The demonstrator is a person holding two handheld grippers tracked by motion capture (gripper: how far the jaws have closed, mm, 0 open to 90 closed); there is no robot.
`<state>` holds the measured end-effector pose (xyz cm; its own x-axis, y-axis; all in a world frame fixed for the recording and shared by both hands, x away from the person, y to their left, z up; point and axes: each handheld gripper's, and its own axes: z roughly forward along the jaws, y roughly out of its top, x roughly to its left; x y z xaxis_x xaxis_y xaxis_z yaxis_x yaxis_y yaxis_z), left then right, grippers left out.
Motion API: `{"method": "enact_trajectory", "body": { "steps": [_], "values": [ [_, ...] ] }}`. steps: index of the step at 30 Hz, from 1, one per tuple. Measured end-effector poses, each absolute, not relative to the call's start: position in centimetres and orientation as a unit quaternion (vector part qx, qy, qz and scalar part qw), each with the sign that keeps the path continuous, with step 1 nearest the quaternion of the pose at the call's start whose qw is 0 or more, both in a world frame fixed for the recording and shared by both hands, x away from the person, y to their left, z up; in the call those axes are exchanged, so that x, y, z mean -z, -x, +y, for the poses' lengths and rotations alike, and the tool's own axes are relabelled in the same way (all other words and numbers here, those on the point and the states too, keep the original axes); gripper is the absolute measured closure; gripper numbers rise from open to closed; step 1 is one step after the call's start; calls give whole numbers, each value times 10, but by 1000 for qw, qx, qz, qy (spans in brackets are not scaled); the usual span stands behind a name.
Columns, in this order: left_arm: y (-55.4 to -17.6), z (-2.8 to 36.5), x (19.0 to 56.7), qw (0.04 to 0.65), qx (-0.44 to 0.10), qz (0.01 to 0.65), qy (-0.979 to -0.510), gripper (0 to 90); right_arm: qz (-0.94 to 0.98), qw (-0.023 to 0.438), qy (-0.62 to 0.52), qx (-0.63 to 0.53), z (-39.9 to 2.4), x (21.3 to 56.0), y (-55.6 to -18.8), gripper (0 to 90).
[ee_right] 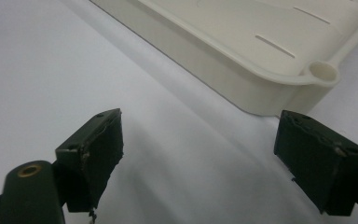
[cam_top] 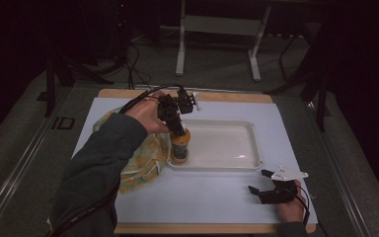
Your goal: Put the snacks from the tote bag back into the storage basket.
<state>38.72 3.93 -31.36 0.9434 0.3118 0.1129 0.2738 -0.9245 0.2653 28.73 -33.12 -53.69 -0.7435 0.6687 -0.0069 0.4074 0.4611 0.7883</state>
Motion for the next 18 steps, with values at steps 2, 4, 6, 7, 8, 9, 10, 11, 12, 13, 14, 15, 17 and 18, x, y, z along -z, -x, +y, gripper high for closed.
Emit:
{"method": "enact_trajectory", "body": {
  "steps": [2,4,6,7,8,9,10,11,12,13,14,15,17,18],
  "values": [
    [-388,38,316,123,-76,148,-978,588,840,160,-320,-408,-331,537,-287,151],
    [-388,37,318,124,-74,151,-978,588,840,160,-321,-408,-331,537,-287,151],
    [-389,37,321,122,-72,149,-979,588,840,160,-320,-408,-331,537,-287,151],
    [-389,36,322,122,-70,150,-979,588,840,160,-320,-408,-331,537,-287,151],
    [-389,36,324,121,-69,151,-979,588,840,160,-321,-408,-331,537,-287,151],
    [-390,35,325,120,-68,151,-979,588,840,160,-320,-408,-331,537,-287,151],
    [-390,35,327,120,-67,150,-979,588,840,160,-320,-409,-331,537,-287,151],
    [-390,35,328,118,-67,149,-980,588,840,160,-320,-409,-331,537,-287,151],
    [-390,34,329,116,-66,150,-980,588,839,159,-321,-408,-331,537,-287,151],
    [-390,34,330,115,-67,149,-980,588,839,159,-321,-408,-331,537,-287,151],
    [-390,33,331,114,-66,150,-980,588,840,159,-321,-408,-331,537,-287,151],
    [-390,33,332,114,-67,149,-980,588,840,159,-321,-408,-331,537,-287,151],
    [-390,33,333,111,-66,148,-980,588,840,160,-321,-408,-331,537,-287,151],
    [-389,33,334,111,-67,148,-980,587,840,160,-321,-408,-331,537,-287,151]
  ]
}}
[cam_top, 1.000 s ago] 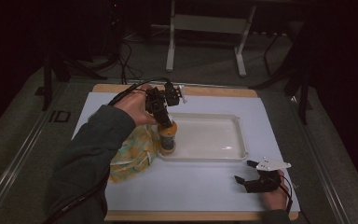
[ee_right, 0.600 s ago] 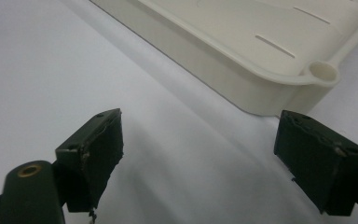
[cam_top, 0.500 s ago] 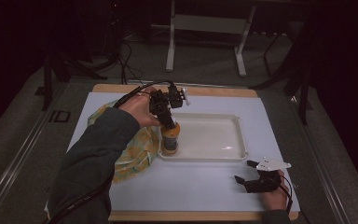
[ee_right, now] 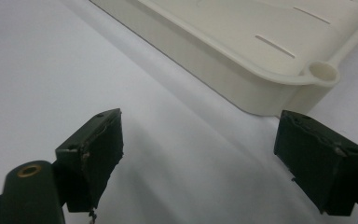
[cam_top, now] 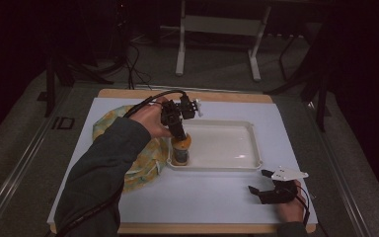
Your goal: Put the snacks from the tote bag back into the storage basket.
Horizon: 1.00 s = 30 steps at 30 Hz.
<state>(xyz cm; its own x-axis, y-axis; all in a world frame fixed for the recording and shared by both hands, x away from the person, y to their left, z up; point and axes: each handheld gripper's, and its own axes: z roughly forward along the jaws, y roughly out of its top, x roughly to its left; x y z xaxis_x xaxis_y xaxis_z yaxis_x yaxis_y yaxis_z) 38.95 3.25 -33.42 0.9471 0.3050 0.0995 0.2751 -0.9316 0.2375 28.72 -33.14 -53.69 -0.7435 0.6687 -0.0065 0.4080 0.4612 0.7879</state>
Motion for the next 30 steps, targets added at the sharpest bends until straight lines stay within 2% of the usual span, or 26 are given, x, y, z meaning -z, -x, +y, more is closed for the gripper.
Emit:
{"method": "enact_trajectory", "body": {
  "steps": [10,11,12,13,14,17,19,30],
  "values": [
    [-389,33,341,101,-52,150,-982,586,839,160,-321,-409,-331,537,-287,151],
    [-388,34,337,121,-48,147,-980,600,839,159,-321,-408,-331,537,-287,151],
    [-387,36,329,137,-66,147,-977,619,839,159,-321,-409,-331,537,-287,151],
    [-386,39,319,165,-65,147,-973,739,839,159,-322,-408,-331,537,-287,151],
    [-385,40,310,181,-59,145,-971,718,840,160,-320,-408,-331,537,-287,151],
    [-377,33,300,147,-74,128,-978,715,840,160,-321,-408,-331,537,-287,151],
    [-376,33,297,150,-77,127,-978,686,841,160,-320,-407,-331,537,-287,151],
    [-386,46,324,157,-59,152,-974,633,840,159,-321,-408,-331,537,-287,151]
  ]
}}
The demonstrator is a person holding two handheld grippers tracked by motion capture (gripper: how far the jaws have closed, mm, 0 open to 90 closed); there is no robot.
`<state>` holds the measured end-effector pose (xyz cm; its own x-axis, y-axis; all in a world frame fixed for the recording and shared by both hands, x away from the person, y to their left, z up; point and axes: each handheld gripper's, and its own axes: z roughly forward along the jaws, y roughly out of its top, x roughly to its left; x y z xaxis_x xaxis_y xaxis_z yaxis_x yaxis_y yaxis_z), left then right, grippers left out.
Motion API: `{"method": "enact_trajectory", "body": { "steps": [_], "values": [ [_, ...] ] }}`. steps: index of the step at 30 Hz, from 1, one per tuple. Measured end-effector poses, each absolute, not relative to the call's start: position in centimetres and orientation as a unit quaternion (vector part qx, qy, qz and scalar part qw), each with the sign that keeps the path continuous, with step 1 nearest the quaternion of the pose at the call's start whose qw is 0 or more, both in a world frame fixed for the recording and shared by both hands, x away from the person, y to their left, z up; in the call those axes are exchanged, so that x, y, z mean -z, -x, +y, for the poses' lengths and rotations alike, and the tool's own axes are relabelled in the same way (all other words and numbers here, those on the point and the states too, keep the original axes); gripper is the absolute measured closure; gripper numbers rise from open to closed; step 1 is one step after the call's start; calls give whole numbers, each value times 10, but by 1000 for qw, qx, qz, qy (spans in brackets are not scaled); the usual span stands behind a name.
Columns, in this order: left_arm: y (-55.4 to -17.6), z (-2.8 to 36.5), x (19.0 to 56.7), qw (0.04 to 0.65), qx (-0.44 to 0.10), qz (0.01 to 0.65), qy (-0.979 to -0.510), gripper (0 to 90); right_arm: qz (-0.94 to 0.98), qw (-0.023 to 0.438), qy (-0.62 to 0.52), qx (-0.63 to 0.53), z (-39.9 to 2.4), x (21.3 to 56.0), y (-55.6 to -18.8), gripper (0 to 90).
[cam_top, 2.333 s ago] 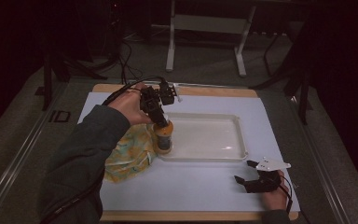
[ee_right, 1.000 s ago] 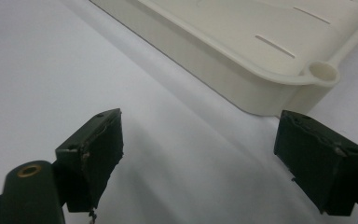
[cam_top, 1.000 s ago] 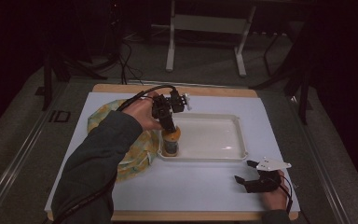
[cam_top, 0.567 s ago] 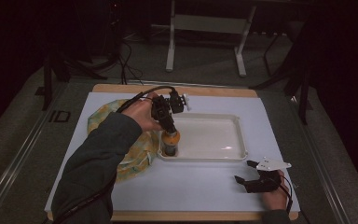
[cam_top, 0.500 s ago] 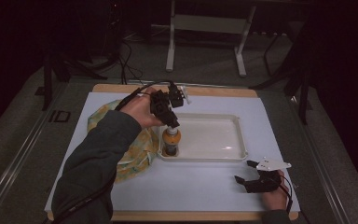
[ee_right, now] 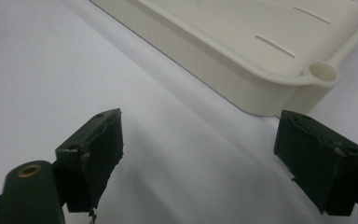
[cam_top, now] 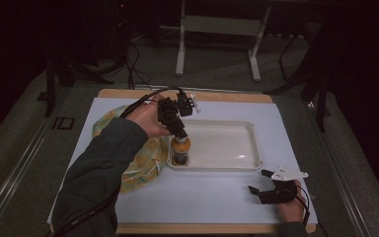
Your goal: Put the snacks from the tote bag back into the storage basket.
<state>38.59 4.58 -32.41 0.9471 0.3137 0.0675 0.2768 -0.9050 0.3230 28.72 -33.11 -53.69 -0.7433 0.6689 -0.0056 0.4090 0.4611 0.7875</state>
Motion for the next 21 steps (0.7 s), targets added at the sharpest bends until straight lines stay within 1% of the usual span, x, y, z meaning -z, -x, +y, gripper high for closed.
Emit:
{"method": "enact_trajectory", "body": {
  "steps": [12,19,21],
  "values": [
    [-386,87,333,187,-57,188,-962,614,840,161,-320,-407,-331,537,-287,151],
    [-382,114,351,209,-61,218,-951,592,840,162,-320,-407,-331,537,-287,151],
    [-379,122,358,225,-72,226,-945,578,840,162,-321,-407,-331,537,-287,151]
  ]
}}
